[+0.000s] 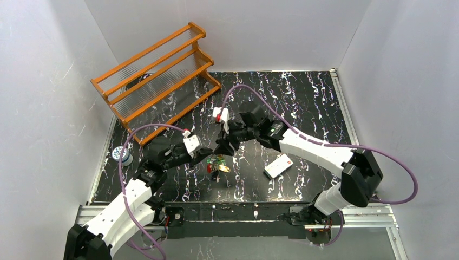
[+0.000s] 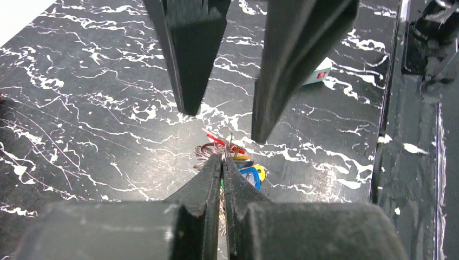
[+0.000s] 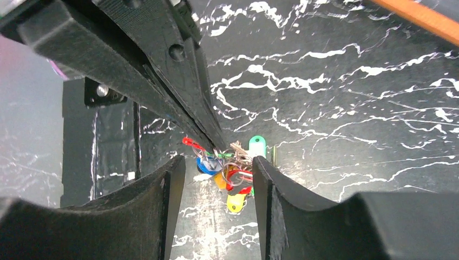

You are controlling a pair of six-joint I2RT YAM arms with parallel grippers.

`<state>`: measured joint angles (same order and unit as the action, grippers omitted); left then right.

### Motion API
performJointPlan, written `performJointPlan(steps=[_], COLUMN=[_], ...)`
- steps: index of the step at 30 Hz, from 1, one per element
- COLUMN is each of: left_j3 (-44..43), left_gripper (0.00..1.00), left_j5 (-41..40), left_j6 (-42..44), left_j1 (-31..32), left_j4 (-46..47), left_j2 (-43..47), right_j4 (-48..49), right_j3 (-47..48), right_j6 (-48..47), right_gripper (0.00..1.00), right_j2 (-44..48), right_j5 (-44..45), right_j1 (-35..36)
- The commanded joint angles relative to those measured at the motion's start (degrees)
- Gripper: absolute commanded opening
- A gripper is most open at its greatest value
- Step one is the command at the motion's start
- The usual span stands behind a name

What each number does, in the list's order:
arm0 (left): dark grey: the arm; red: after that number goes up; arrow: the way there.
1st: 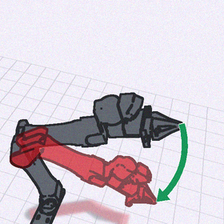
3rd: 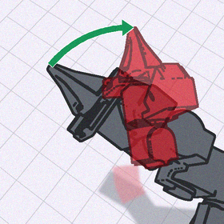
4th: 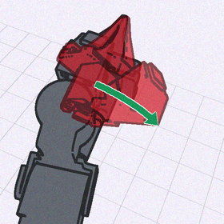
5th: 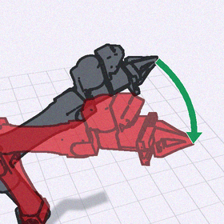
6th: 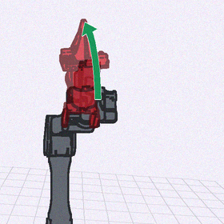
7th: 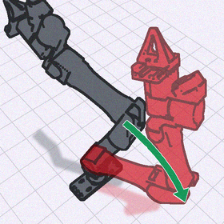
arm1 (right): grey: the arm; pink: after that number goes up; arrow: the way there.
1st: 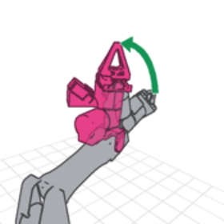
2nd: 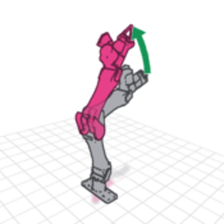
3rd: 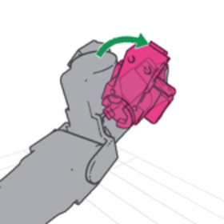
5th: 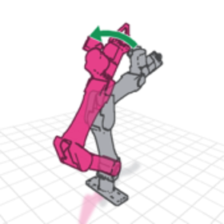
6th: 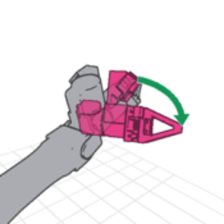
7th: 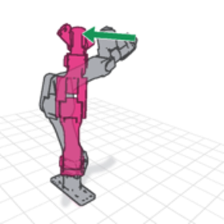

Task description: Put the keys on the keyring

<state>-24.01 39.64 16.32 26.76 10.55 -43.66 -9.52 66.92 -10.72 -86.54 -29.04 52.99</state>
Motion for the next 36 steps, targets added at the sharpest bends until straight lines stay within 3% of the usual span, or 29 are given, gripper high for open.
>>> performJointPlan(steps=[1, 7, 10, 13, 29, 36], left_j3=[5.6, 11.9, 12.7, 13.2, 12.9, 12.7], left_gripper=[0.00, 0.00, 0.00, 0.00, 0.00, 0.00], left_j5=[-3.0, -3.0, -2.1, -1.4, 0.3, 0.5], left_j6=[-11.6, -20.7, -21.9, -22.8, -24.0, -24.1], left_j1=[0.1, 0.1, 0.1, 0.1, 0.1, 0.1], left_j4=[18.3, 37.6, 41.2, 43.5, 45.1, 45.2], left_j2=[4.2, 6.2, 6.2, 6.1, 4.5, 4.3], right_j4=[12.5, 25.7, 27.4, 28.1, 32.9, 27.6], right_j3=[-3.6, -11.1, -11.8, -11.4, -11.0, -9.6], right_j6=[6.3, 13.5, 13.6, 14.1, 15.1, 10.1], right_gripper=[0.57, 0.49, 0.41, 0.40, 0.44, 0.41], right_j2=[5.1, 8.5, 8.9, 8.4, 5.6, 3.4], right_j5=[-7.0, -21.7, -24.4, -26.7, -31.2, -28.7], right_j1=[-4.4, -11.0, -11.4, -11.4, -10.7, -8.9])
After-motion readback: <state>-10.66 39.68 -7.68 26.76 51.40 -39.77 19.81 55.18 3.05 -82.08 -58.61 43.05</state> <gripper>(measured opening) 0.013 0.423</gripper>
